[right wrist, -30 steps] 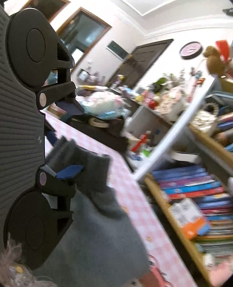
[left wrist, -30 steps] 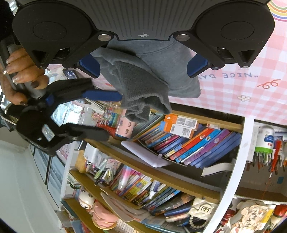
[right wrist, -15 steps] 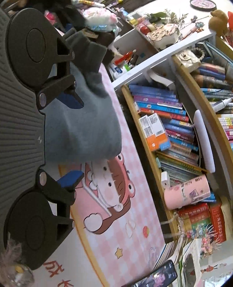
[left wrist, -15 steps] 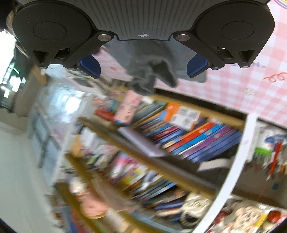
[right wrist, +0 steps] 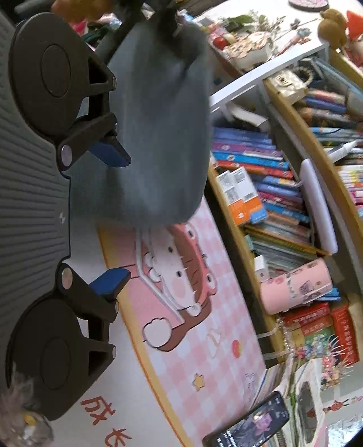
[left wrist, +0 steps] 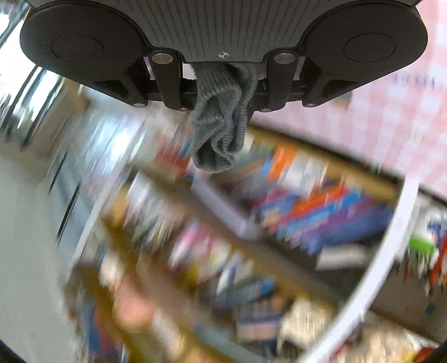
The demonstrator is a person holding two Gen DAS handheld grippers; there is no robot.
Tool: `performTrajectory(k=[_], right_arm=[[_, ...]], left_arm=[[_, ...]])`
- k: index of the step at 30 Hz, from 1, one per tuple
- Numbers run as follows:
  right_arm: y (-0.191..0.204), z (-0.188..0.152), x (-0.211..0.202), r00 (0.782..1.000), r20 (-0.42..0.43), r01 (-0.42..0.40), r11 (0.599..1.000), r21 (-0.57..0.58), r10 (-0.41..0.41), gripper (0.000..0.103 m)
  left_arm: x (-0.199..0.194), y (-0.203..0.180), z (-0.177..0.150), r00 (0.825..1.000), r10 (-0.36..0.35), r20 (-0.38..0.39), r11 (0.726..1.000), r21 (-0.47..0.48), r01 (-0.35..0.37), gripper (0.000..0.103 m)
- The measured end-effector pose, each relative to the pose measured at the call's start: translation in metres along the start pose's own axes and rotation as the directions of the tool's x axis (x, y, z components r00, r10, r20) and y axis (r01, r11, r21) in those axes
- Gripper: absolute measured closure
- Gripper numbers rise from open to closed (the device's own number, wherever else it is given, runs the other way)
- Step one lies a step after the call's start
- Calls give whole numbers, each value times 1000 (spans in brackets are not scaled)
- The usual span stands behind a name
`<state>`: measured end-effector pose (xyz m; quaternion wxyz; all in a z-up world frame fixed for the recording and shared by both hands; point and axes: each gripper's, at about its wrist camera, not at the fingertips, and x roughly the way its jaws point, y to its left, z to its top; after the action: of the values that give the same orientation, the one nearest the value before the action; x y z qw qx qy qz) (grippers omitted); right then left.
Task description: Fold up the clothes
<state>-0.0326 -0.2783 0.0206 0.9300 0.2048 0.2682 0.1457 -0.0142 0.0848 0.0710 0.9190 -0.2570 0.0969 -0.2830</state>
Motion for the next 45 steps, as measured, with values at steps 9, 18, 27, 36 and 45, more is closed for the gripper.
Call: performTrajectory(k=[9, 18, 27, 36, 45], right_arm=[[12, -2, 3, 993, -1, -119, 993, -23, 119, 25], [16, -9, 14, 992, -56, -112, 994, -5, 112, 25], [14, -12, 19, 988, -80, -131, 991, 28, 133, 24], [16, -8, 33, 976, -111, -179, 980, 89, 188, 24], [21, -11, 41, 971, -137, -183, 978, 97, 195, 24]], left_arm=[[-38, 98, -33, 947, 296, -126, 901, -292, -320, 81], [-44, 116, -58, 940, 302, -160, 869, -359, -341, 32], [-54, 124, -60, 960, 235, -150, 858, -432, -277, 23], [-71, 114, -63, 956, 203, -212, 864, -420, -277, 21], [-76, 89, -48, 917, 148, -370, 908, -317, -274, 18]])
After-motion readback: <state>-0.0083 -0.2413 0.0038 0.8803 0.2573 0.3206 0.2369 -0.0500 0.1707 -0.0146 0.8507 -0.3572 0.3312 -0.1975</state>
